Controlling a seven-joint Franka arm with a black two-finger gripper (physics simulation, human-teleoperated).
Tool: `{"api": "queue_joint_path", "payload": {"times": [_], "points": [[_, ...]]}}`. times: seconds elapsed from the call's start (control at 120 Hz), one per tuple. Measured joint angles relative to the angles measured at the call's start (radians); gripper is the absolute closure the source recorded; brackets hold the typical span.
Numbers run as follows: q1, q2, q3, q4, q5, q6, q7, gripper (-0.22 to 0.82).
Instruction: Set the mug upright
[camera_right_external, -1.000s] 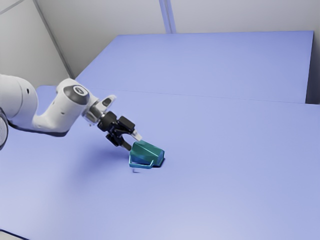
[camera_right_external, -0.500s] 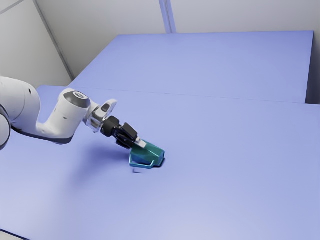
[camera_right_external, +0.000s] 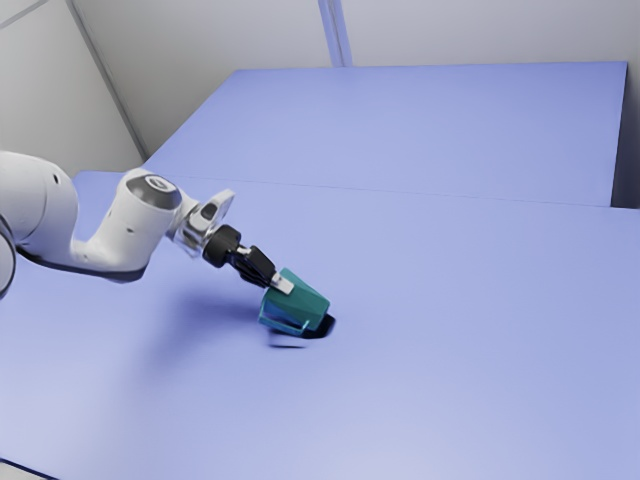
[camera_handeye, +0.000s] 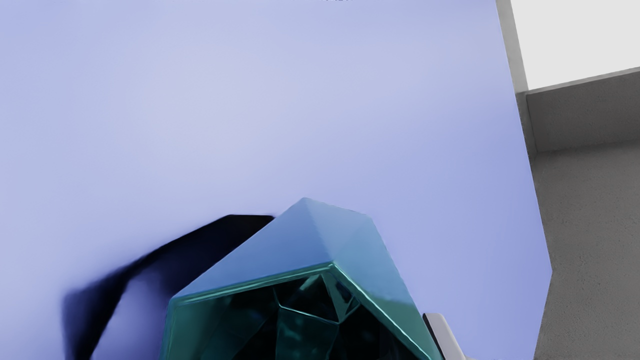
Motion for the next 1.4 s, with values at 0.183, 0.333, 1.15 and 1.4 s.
{"api": "queue_joint_path", "payload": {"times": [0.183,0.333,1.15,1.4], "points": [[-0.012,-0.074,-0.04,-0.005,0.078,0.058,0.018,0.78],[-0.012,-0.159,-0.11,-0.041,0.265,0.187,-0.001,0.78],[-0.018,-0.284,-0.296,-0.232,0.853,0.544,-0.451,0.78],[-0.035,-0.291,-0.299,-0.259,0.858,0.548,-0.527,0.79]]}}
